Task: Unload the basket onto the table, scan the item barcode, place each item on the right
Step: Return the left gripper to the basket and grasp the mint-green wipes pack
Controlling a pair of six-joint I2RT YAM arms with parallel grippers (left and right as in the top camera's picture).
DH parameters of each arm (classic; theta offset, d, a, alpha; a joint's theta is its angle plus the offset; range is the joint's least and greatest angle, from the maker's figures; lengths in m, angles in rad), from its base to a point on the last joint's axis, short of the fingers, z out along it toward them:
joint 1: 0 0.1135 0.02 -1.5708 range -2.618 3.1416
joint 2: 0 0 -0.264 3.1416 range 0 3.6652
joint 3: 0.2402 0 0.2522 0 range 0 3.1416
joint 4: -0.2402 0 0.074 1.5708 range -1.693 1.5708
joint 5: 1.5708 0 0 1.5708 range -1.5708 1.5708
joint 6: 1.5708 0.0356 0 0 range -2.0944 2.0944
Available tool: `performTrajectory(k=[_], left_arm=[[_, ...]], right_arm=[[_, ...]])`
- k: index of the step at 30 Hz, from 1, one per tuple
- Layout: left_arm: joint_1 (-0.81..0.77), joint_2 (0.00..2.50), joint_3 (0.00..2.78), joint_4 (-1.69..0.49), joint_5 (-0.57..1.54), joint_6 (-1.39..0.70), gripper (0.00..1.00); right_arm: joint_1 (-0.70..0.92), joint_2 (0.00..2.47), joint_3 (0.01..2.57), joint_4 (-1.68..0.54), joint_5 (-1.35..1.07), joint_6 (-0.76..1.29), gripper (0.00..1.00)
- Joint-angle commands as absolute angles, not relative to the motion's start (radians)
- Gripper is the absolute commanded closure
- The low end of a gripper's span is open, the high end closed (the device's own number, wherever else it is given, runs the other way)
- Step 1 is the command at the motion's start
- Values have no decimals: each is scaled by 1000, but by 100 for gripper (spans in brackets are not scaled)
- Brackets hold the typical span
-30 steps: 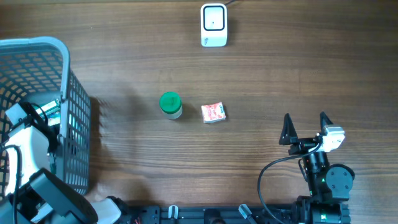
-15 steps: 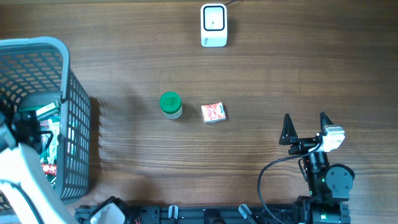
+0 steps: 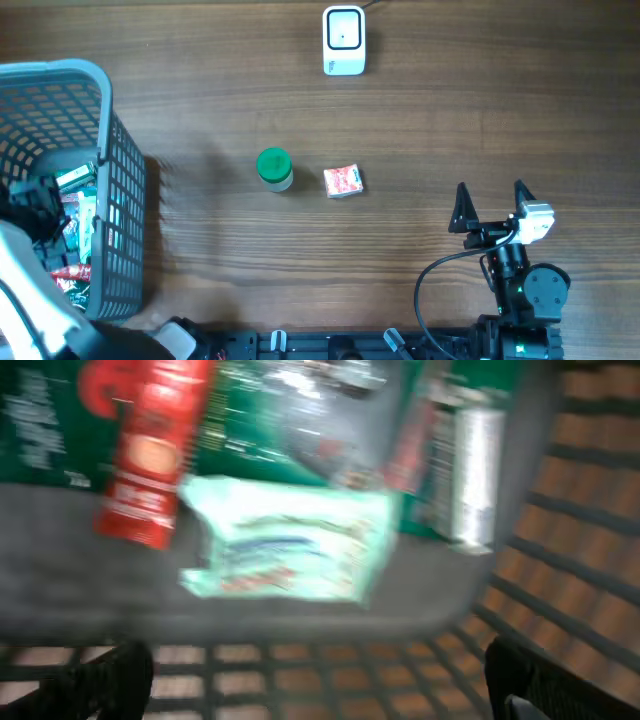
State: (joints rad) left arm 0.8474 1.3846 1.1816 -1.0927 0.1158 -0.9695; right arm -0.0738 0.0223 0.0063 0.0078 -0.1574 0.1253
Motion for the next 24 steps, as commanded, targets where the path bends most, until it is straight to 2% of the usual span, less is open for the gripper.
performTrajectory(k=[1,7,12,18,19,21,24], left_arm=[[844,1530,1157,-1136,43,-857,0],[829,1574,984,-941,-50,-843,0],[826,1590,887,-791,31,-841,0],[795,1600,867,-756,56,-841,2],[785,1600,867,-751,56,-841,7],[763,1600,867,-739,56,-841,29],[724,1600,867,-720,54,-841,67]], right_arm=[[-76,17,5,12,-173,107,0],[-76,17,5,12,-173,108,0],[-76,17,5,12,-173,107,0],[-76,17,5,13,-173,107,0],[-76,17,5,13,-173,107,0],[-76,17,5,12,-173,107,0],[-76,17,5,12,-173,107,0]])
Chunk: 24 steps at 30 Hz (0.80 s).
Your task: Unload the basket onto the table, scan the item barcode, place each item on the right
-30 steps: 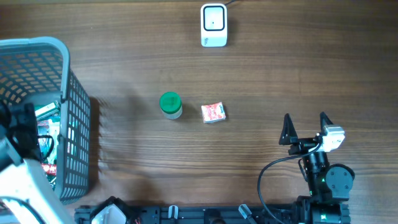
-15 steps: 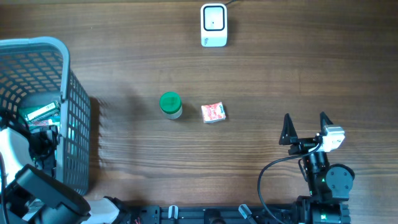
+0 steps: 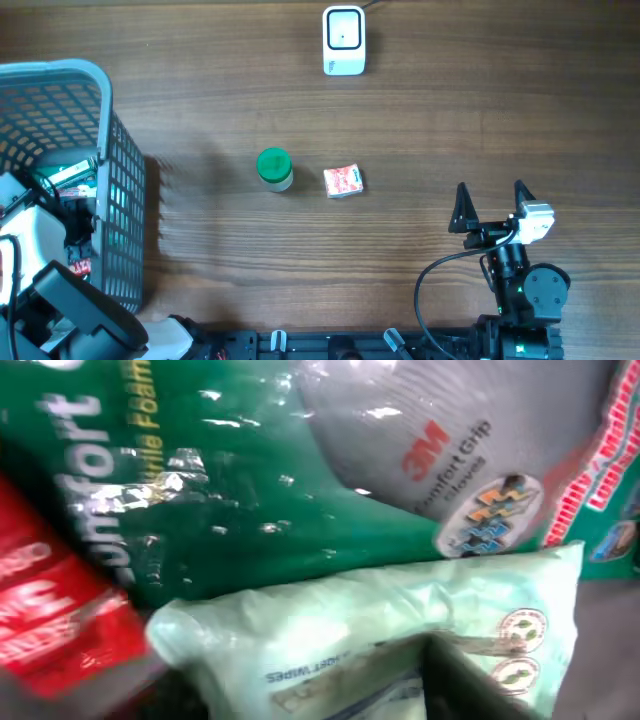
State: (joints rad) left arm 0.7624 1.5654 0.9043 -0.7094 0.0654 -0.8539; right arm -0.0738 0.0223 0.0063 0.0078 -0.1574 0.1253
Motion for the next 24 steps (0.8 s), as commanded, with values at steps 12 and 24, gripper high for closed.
performTrajectory(k=[12,24], left_arm=[[722,1396,1060,-868,56,-833,96],[413,722,1177,-835,448,-830,96]], right_arm=[[-76,17,5,12,-173,107,0],[-76,17,5,12,-173,107,0]])
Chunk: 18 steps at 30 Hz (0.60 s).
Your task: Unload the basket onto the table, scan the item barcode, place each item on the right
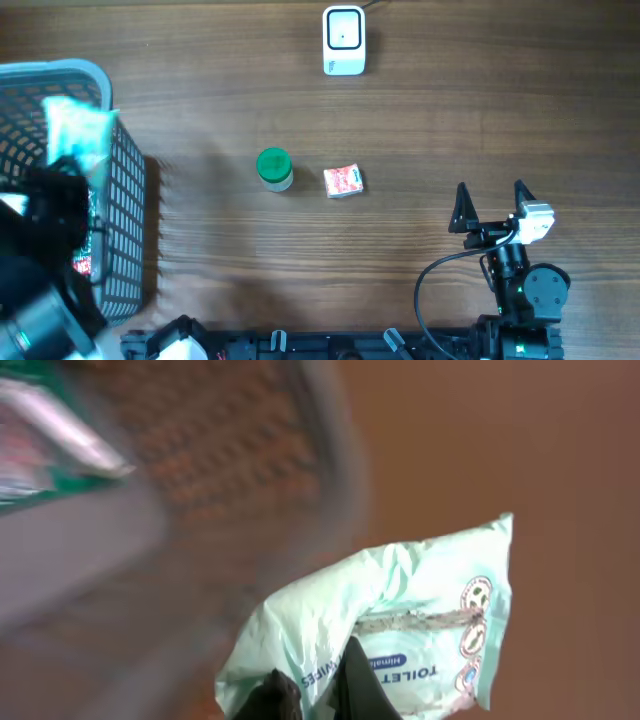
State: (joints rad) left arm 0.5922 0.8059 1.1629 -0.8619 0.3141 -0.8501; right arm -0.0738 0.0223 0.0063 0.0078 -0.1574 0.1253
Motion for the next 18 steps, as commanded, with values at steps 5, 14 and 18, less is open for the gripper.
performTrajectory(k=[5,14,18], left_arm=[[-88,793,1125,-803,323,-712,96],[-691,1483,1064,-348,42,-942,96],[-733,1760,1064,-286,63,-1206,96]], right_arm=[[-76,17,5,12,-173,107,1],[-76,17,5,13,-173,107,0],[-76,17,5,13,-173,107,0]])
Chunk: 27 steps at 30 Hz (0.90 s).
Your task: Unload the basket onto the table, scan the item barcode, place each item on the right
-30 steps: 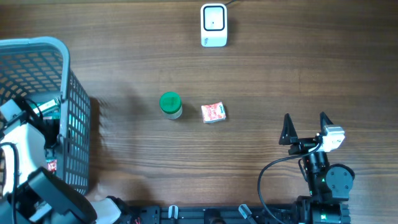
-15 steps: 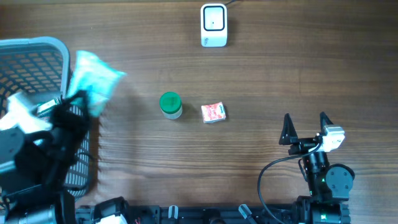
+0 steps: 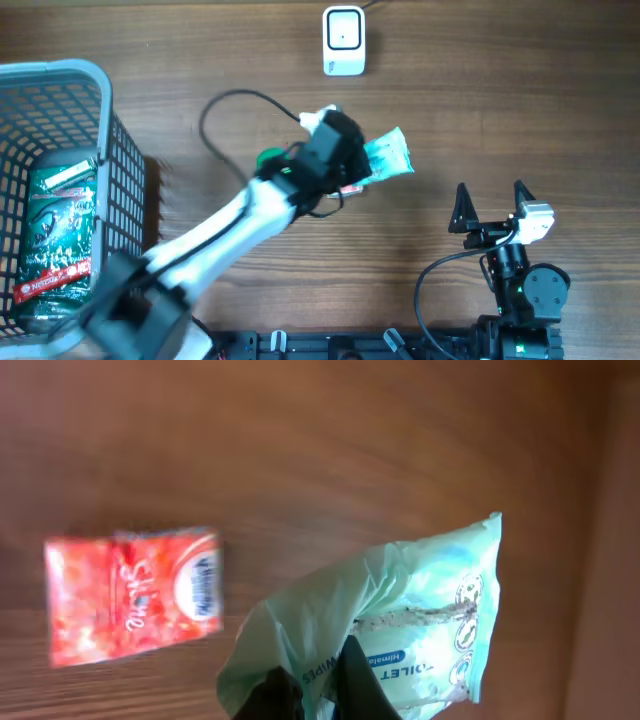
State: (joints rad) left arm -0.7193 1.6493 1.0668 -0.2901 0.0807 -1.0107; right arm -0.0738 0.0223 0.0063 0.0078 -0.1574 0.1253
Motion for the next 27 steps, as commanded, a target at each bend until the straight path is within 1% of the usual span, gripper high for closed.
performTrajectory(k=[1,2,3,4,5,7,8,9,10,11,12,16,20,21,24,27], left_arm=[[-733,1778,1064,-283,88,-1205,90],[-733,1781,1064,-273,114,-1188,78],[-733,1775,1069,-252,136,-1140,54],[-735,1762,1090,-248,149,-1089,15],[-736,1753,1107,-250,149,-1055,0],[-738,1747,1135,-250,148,-1027,0],[-738,1747,1135,-251,148,-1028,1],[-738,1748,1135,-255,148,-1028,10],[-738,1747,1135,-257,148,-1028,52],[-738,1747,1135,-244,148,-1028,87],[-738,1747,1135,-234,148,-1028,96],[-761,1751,1135,-216,118,-1028,96],[-828,1771,1135,-202,44,-1028,96],[-840,1787,1135,-201,27,-1028,96],[-861,1871,1135,-201,6,-1060,92],[-855,1955,1135,-152,7,-1084,93]], right_arm=[[-76,17,5,13,-173,108,0],[-76,17,5,12,-173,107,0],[-76,17,5,12,-173,107,0],[-76,17,5,12,-173,107,0],[-76,17,5,13,-173,108,0],[-76,17,5,12,-173,107,0],[-76,17,5,13,-173,107,0],[-76,17,5,12,-173,108,0],[-76,17,5,12,-173,107,0],[-76,17,5,12,-173,107,0],[-76,17,5,12,-173,108,0],[-76,17,5,12,-173,107,0],[-76,17,5,13,-173,107,0],[-76,17,5,12,-173,107,0],[-76,17,5,12,-173,108,0],[-76,17,5,12,-173,107,0]])
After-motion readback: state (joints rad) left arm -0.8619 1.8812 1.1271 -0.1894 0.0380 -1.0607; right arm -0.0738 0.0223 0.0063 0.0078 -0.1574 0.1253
